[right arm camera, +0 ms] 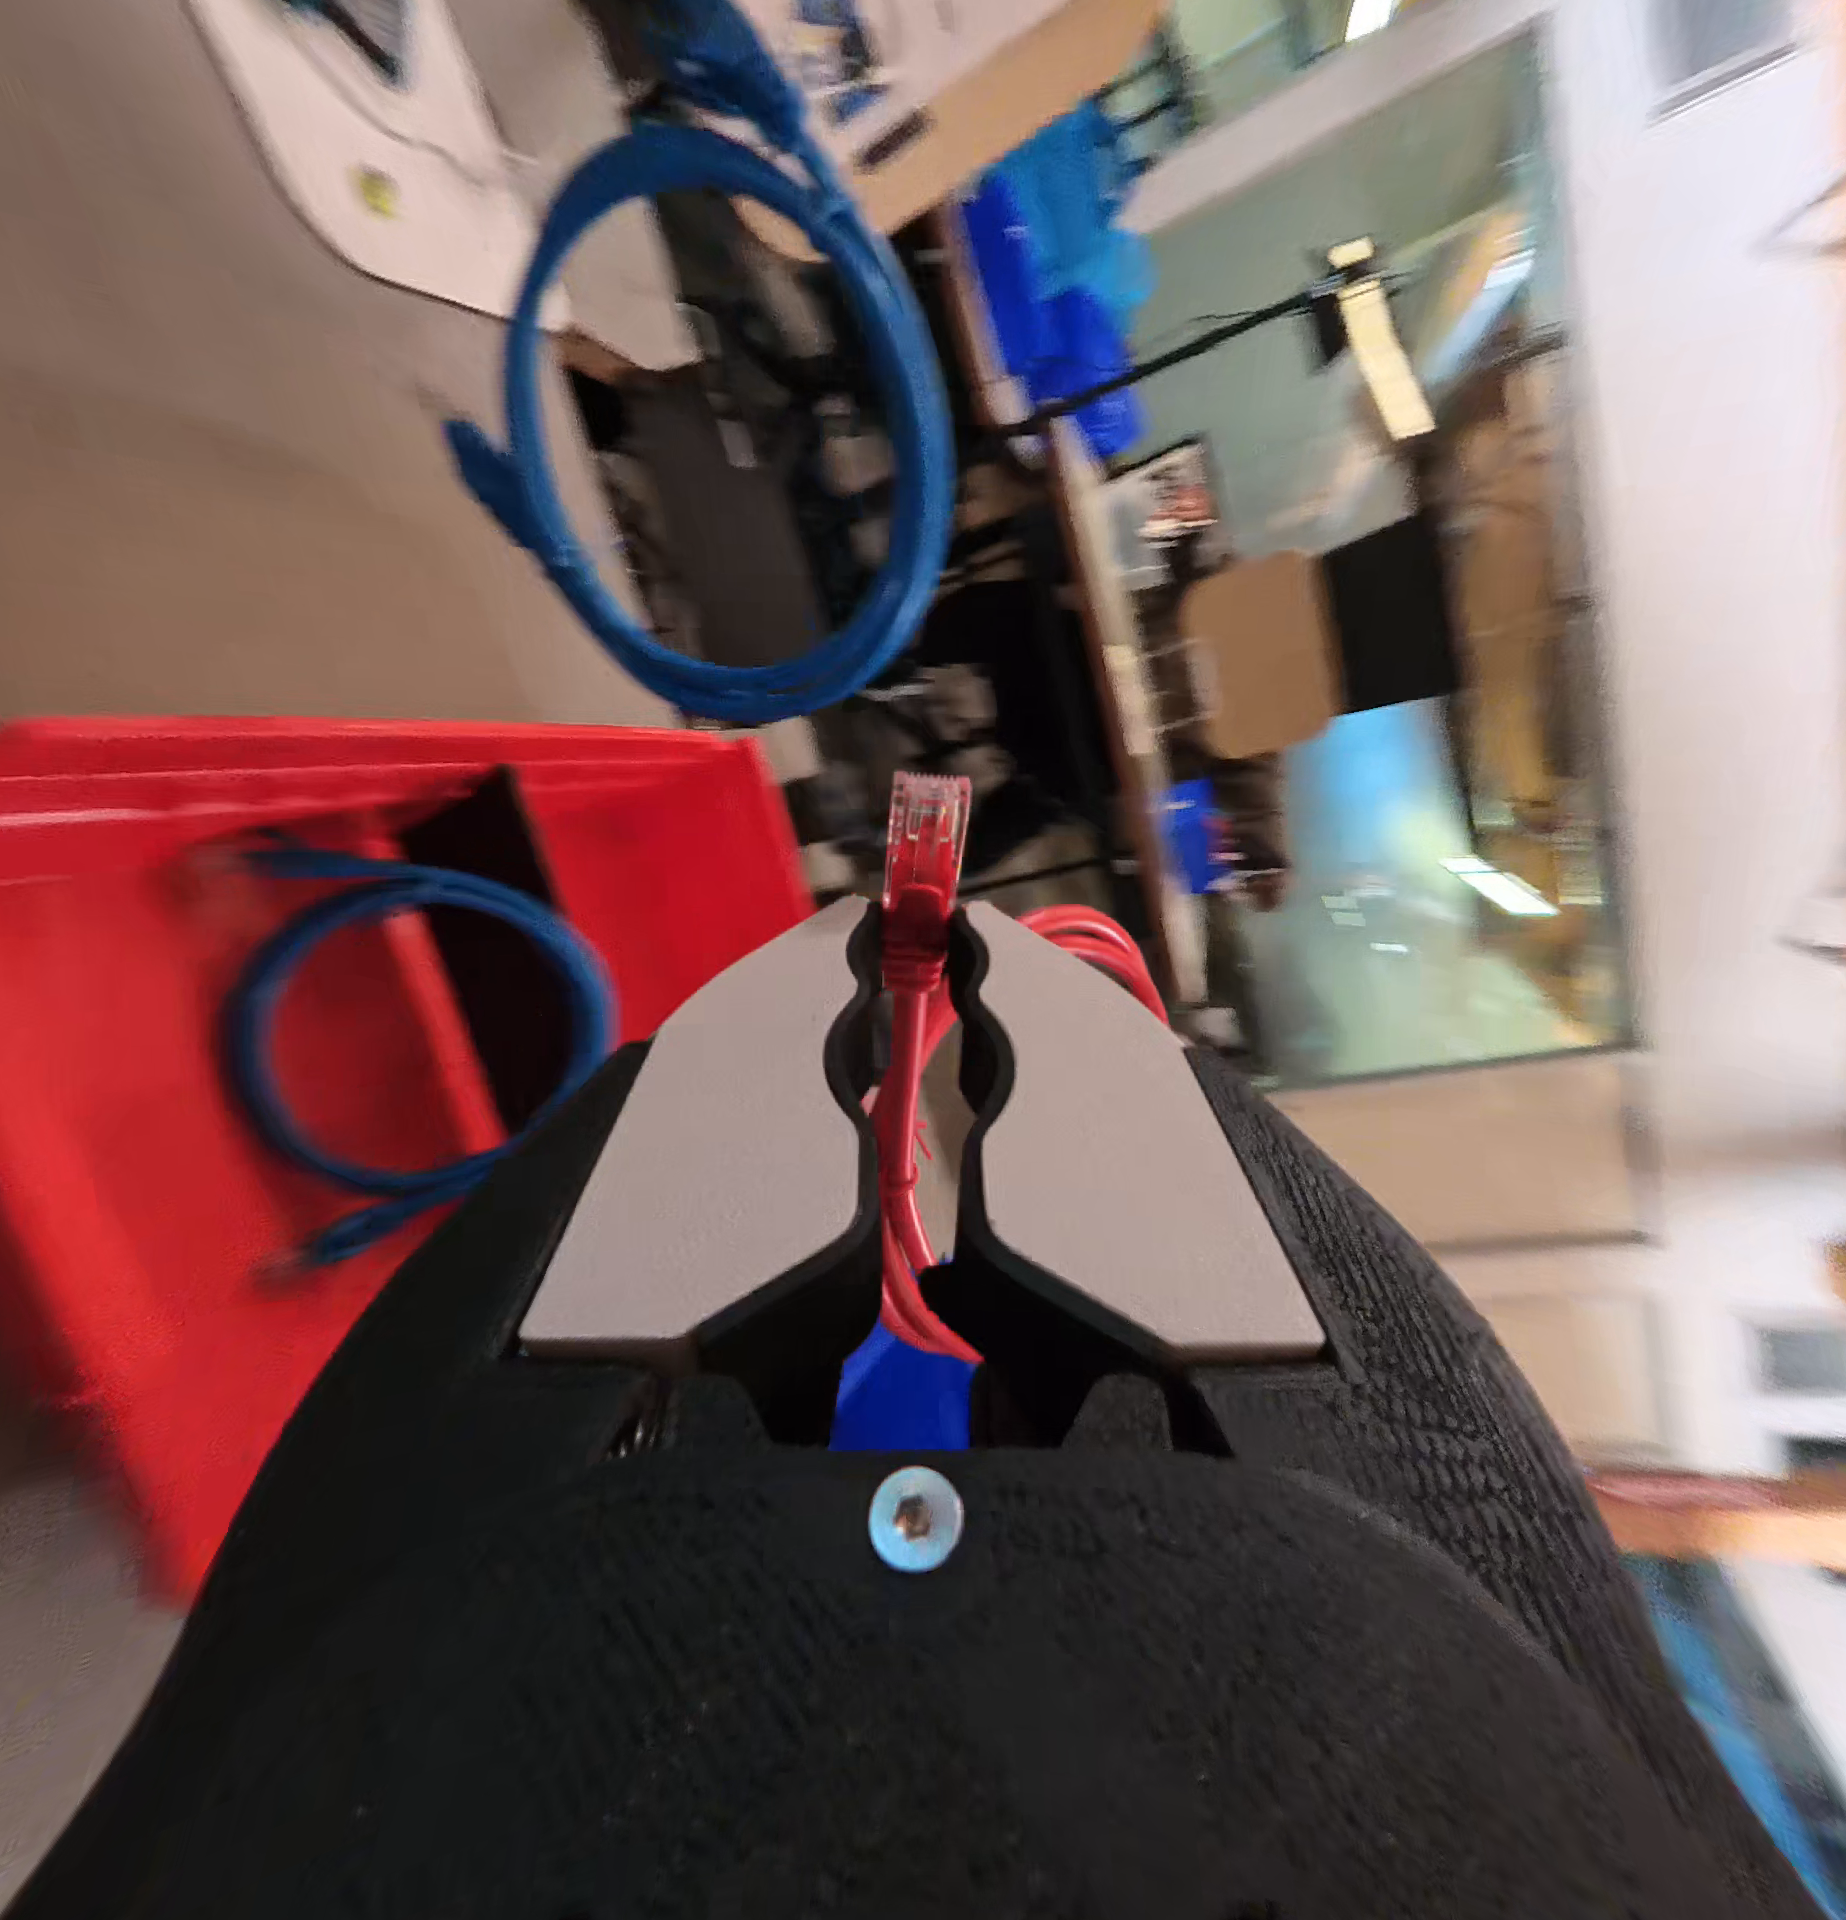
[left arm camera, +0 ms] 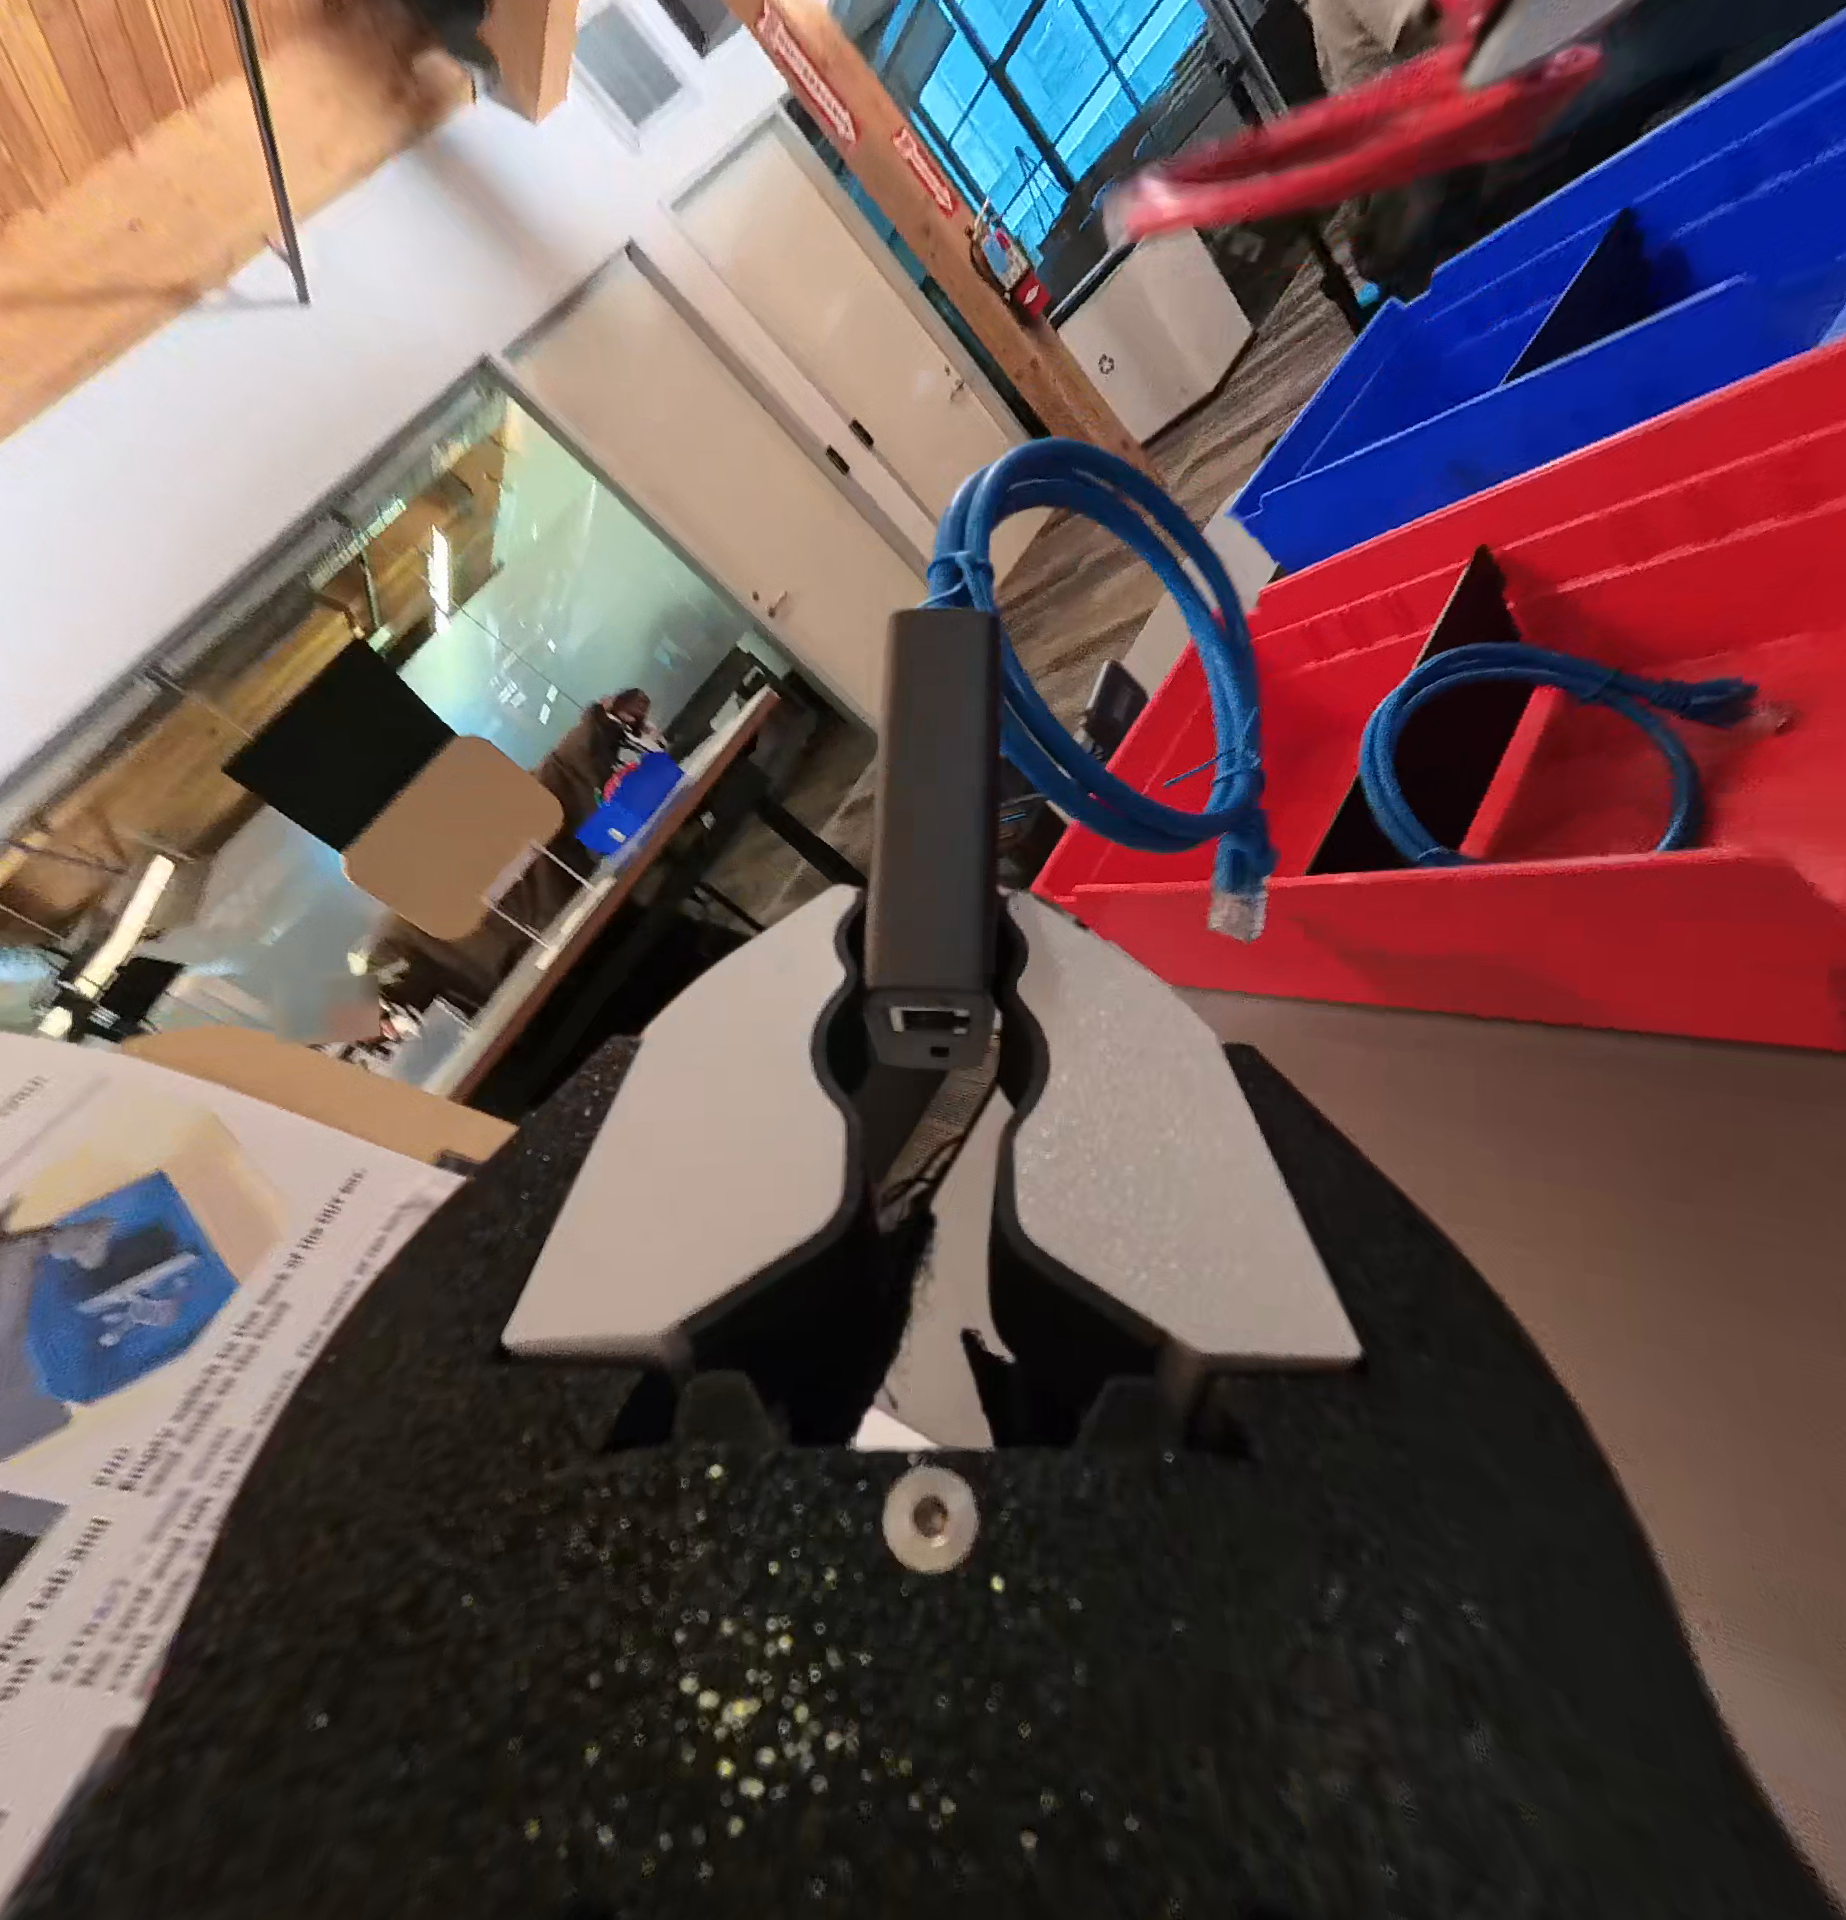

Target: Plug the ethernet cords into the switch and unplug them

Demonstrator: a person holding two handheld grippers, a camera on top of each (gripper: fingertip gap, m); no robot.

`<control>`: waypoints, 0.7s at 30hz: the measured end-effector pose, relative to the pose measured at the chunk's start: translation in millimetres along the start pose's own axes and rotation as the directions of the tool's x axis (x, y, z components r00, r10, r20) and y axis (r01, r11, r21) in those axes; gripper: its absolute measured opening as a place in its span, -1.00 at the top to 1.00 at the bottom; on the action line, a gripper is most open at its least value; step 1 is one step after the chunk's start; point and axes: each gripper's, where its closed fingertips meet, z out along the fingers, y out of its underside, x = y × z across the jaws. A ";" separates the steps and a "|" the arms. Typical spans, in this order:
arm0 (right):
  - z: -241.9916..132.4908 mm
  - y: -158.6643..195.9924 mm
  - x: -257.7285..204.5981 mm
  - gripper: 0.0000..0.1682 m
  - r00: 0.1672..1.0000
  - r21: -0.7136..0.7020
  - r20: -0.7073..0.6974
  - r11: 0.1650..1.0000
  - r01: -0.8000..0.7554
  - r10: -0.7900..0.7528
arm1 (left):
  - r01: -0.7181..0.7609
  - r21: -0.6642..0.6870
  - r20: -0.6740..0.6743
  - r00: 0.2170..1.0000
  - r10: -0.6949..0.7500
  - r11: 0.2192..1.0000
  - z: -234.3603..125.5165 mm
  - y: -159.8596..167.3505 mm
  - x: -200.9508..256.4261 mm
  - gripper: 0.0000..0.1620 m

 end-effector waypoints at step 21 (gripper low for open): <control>30.1 -91.8 -0.7 0.88 0.557 -0.230 -0.405 0.670 0.706 -0.725 | 0.427 0.225 -0.235 0.896 -0.376 0.876 10.5 -59.1 50.5 0.75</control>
